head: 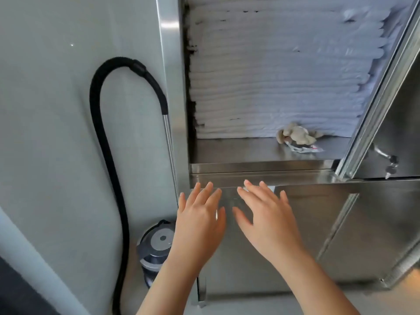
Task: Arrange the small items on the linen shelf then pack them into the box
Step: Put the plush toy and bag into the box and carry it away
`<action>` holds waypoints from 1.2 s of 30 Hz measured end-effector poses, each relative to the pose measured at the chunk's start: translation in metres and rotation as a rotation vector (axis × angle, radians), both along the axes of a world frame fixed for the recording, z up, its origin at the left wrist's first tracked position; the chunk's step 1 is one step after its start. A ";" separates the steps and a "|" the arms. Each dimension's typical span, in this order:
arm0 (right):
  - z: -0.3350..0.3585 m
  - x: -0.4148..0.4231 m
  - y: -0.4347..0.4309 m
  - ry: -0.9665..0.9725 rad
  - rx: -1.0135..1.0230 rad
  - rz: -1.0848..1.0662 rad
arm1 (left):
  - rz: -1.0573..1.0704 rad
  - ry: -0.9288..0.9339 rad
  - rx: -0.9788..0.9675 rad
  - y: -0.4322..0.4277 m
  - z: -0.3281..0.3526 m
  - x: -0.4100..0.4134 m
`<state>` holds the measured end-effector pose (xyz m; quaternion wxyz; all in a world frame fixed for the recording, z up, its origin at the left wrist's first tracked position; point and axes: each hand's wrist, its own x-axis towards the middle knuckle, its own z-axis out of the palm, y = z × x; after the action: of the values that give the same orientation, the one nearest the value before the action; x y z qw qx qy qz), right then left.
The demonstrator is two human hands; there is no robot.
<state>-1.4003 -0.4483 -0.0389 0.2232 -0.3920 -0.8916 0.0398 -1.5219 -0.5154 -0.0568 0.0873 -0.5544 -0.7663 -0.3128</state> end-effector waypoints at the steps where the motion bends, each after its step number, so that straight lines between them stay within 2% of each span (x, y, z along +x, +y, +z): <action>1: 0.001 0.015 0.010 -0.011 -0.002 -0.020 | -0.024 0.002 0.006 0.012 0.001 0.014; 10: 0.001 0.140 0.097 -0.068 0.001 -0.146 | -0.168 0.013 0.052 0.120 0.002 0.137; 17: -0.010 0.179 0.146 -0.094 -0.019 -0.183 | -0.201 0.012 0.045 0.171 -0.009 0.176; 23: -0.015 0.159 0.175 -0.073 -0.034 -0.172 | -0.194 0.086 0.015 0.198 -0.015 0.155; 29: -0.018 0.112 0.211 -0.119 -0.021 -0.219 | -0.226 0.115 0.110 0.242 -0.019 0.109; 36: -0.007 0.050 0.258 -0.034 -0.016 -0.314 | -0.323 0.157 0.167 0.302 -0.008 0.052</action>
<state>-1.3505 -0.1900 -0.0458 0.2082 -0.5291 -0.8226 0.0049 -1.4702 -0.2130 -0.0653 0.1412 -0.6837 -0.6297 -0.3409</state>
